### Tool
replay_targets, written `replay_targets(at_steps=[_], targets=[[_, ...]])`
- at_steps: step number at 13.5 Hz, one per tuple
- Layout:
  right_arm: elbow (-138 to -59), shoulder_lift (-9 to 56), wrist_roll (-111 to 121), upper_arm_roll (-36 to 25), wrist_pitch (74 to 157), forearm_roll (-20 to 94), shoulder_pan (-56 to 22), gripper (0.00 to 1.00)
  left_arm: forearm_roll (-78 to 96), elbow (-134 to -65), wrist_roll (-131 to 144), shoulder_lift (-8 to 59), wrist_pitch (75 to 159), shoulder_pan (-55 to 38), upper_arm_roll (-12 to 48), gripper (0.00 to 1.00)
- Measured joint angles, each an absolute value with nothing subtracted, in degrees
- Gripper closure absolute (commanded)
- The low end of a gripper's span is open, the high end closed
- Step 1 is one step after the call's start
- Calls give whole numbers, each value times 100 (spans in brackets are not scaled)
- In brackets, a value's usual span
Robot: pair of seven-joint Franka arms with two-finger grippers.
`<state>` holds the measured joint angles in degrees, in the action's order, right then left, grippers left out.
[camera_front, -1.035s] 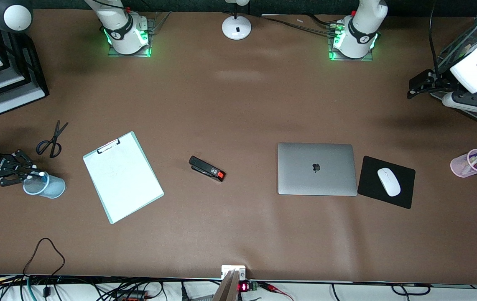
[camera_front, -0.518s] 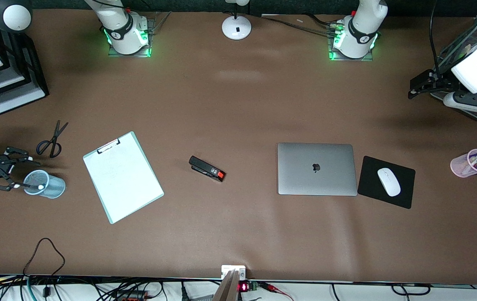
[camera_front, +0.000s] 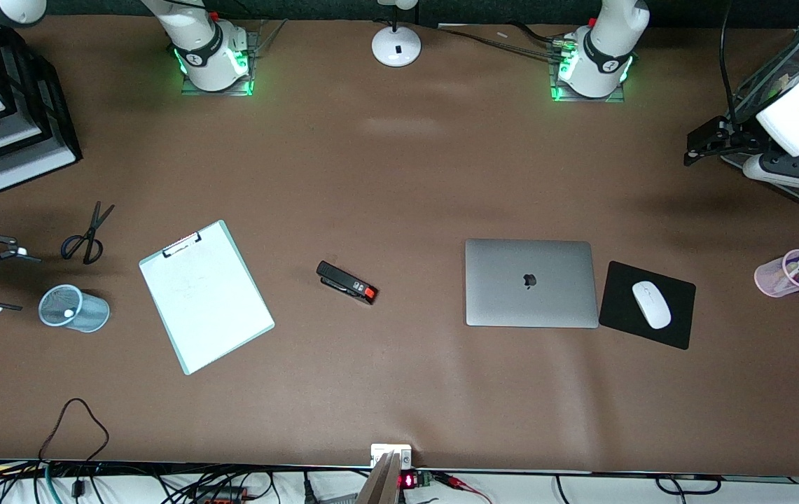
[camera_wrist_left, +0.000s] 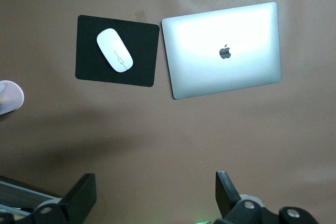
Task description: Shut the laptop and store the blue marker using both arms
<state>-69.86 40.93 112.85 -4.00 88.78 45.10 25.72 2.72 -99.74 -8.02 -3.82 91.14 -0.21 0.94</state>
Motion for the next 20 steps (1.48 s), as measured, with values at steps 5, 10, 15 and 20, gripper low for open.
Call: replay_targets(at_steps=[5, 10, 15, 20], targets=[[-7253, 3125, 9071, -372, 8860, 3657, 2058, 0, 272, -9973, -802, -379, 9114, -20, 93, 0], [-7625, 2505, 7148, -368, 8945, 2639, 1581, 0, 272, -9973, -802, -379, 9114, -20, 93, 0], [-7677, 2271, 5140, -361, 9085, 1511, 1020, 0, 272, -9973, -802, -378, 9114, -20, 92, 0], [-8019, 1799, 2580, -350, 8907, 753, 357, 0, 272, -9972, -802, -378, 9114, -20, 92, 0]])
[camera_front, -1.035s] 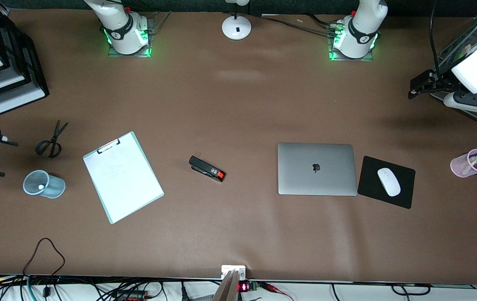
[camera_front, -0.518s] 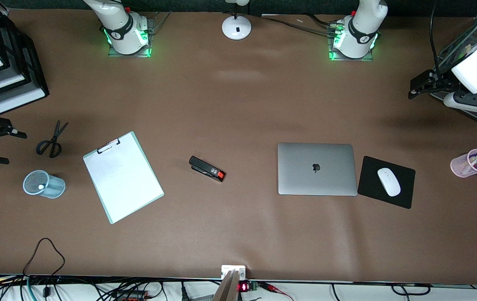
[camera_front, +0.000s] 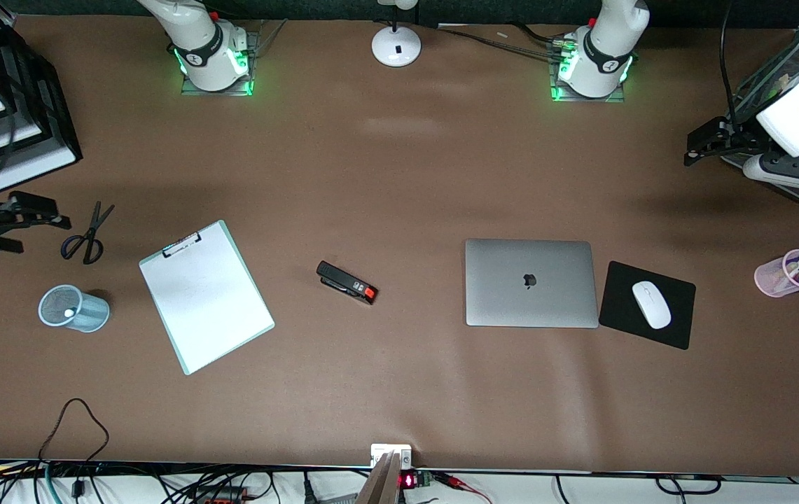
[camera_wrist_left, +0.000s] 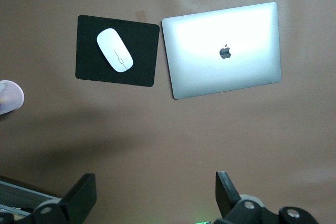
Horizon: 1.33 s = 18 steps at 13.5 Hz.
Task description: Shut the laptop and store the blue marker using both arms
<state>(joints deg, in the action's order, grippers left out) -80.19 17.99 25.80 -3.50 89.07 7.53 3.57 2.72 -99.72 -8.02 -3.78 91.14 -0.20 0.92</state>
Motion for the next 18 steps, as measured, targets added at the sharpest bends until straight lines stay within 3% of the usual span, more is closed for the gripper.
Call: replay_targets(at_steps=[6, 11, 15, 18], targets=[[-8133, 1479, 462, -402, 8443, 274, -93, 0, 272, -9972, -802, -377, 9114, -19, 92, 0], [-8133, 969, 360, -950, 8390, 160, -256, 0, 272, -9971, -802, -376, 9114, -19, 91, 0], [-8173, 888, 399, -987, 8358, 160, -247, 0, 272, -9971, -802, -376, 9114, -18, 91, 0], [-8659, 614, 400, -987, 8688, 160, -246, 0, 272, -9971, -802, -376, 9114, -17, 91, 0]])
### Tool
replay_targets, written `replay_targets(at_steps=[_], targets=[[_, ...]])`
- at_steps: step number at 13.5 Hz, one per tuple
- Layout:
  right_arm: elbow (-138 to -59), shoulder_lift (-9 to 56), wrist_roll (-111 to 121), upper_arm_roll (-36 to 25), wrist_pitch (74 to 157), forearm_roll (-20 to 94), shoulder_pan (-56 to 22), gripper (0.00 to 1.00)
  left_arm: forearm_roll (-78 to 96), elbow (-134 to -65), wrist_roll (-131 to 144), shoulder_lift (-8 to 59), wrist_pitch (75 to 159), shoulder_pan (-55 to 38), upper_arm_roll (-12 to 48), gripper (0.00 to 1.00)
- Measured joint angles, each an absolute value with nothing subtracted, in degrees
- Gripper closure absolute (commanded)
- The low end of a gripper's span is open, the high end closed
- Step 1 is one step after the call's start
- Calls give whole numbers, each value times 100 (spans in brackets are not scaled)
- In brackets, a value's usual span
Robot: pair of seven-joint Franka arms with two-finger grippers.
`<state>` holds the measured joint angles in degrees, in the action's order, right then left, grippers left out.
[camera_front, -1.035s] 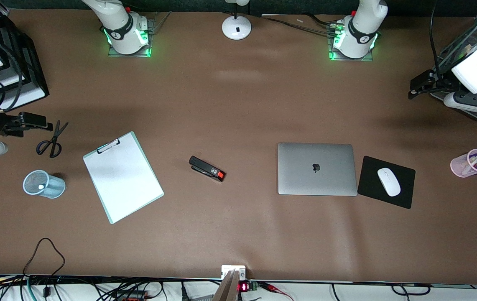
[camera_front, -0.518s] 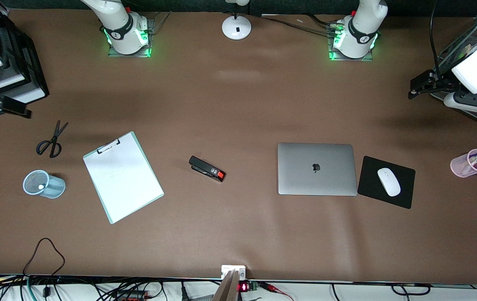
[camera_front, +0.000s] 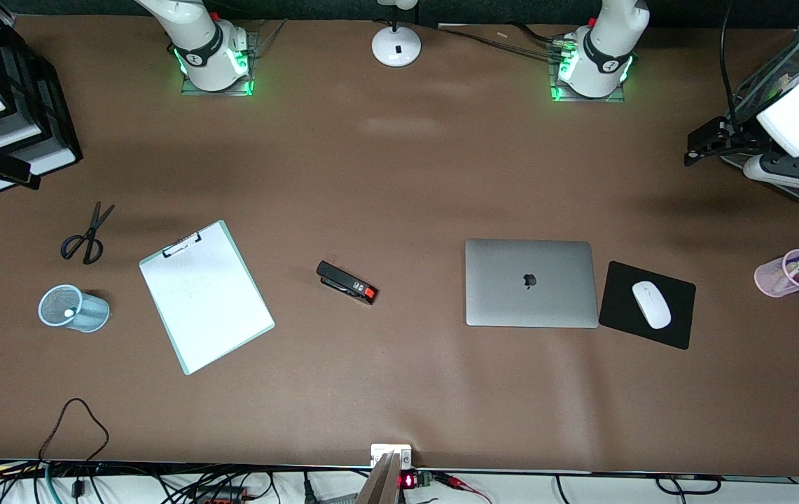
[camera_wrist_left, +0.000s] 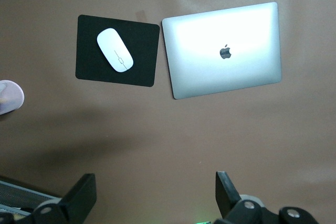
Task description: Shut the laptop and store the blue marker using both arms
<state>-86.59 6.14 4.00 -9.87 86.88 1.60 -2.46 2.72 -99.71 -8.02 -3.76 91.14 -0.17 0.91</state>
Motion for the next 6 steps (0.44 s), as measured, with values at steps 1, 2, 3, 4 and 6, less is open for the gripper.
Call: replay_targets(at_steps=[1, 2, 3, 4, 6], targets=[[-8841, 468, 399, -987, 8742, 159, -247, 0, 272, -9971, -802, -376, 9114, -16, 91, 0], [-8966, 335, 400, -986, 8743, 159, -247, 0, 272, -9971, -802, -376, 9114, -16, 91, 0], [-9043, 235, 400, -983, 8742, 159, -248, 0, 272, -9971, -802, -376, 9114, -16, 91, 0], [-9093, 166, 400, -981, 8742, 159, -248, 0, 272, -9971, -802, -376, 9114, -16, 91, 0], [-9130, 117, 400, -981, 8738, 158, -249, 0, 272, -9971, -802, -376, 9114, -16, 91, 0]])
